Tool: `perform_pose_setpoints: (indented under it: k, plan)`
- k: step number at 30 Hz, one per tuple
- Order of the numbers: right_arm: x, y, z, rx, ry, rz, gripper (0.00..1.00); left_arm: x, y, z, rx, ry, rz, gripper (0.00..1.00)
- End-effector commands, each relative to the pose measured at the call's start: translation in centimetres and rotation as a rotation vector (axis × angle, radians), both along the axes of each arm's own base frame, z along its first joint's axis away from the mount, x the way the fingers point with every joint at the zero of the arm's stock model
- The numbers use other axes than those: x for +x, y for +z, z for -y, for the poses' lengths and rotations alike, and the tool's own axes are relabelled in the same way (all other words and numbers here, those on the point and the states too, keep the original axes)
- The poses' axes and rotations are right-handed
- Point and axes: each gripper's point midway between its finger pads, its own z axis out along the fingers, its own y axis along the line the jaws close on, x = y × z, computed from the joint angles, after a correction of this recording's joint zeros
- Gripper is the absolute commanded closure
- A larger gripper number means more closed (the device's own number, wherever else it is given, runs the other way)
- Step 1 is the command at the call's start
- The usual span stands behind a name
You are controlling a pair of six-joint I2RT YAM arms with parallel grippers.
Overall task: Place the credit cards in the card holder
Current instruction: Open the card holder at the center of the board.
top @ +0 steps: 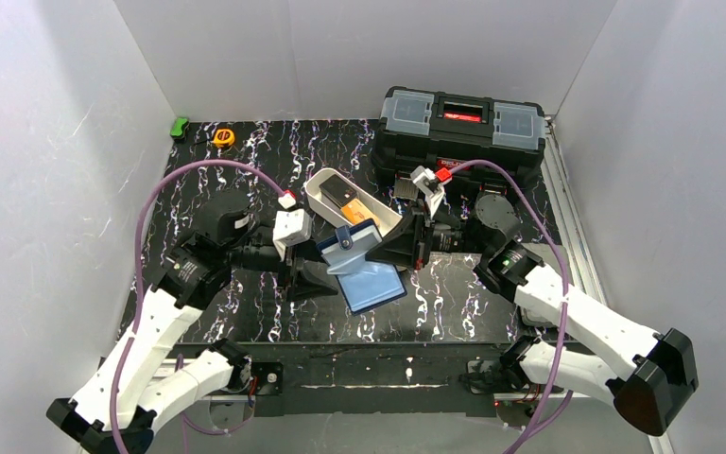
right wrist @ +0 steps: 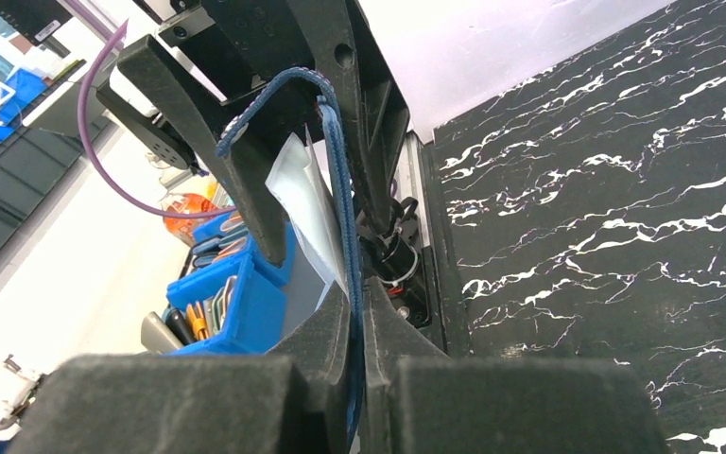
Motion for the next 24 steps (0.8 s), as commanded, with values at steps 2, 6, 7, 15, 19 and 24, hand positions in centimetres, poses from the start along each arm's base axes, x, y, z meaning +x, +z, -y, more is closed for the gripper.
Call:
perform_pose_setpoints:
  k: [2, 6, 7, 15, 19, 24]
  plan:
    - [-0.1, 3.1, -0.2, 0.069, 0.021, 0.046, 0.99, 1.7, 0.7, 0.5, -0.039, 0.065, 0.06, 0.46]
    - [-0.1, 3.0, -0.4, 0.068, 0.033, 0.03, 0.99, 1.7, 0.9, 0.6, -0.057, 0.075, 0.031, 0.48]
    - [-0.1, 3.0, -0.4, 0.067, 0.035, 0.026, 0.99, 1.6, 0.9, 0.6, -0.059, 0.075, 0.029, 0.49]
    - [0.1, 3.1, -0.6, 0.071, 0.034, 0.014, 0.99, 0.8, 0.3, 0.0, -0.051, 0.058, 0.081, 0.54]
    - [0.3, 3.4, -0.6, 0.078, 0.028, 0.016, 0.99, 0.4, 0.0, -0.4, -0.048, 0.06, 0.103, 0.54]
    - [0.2, 3.6, -0.8, 0.084, 0.043, 0.004, 0.99, 0.8, 0.4, -0.5, -0.065, 0.102, 0.124, 0.58]
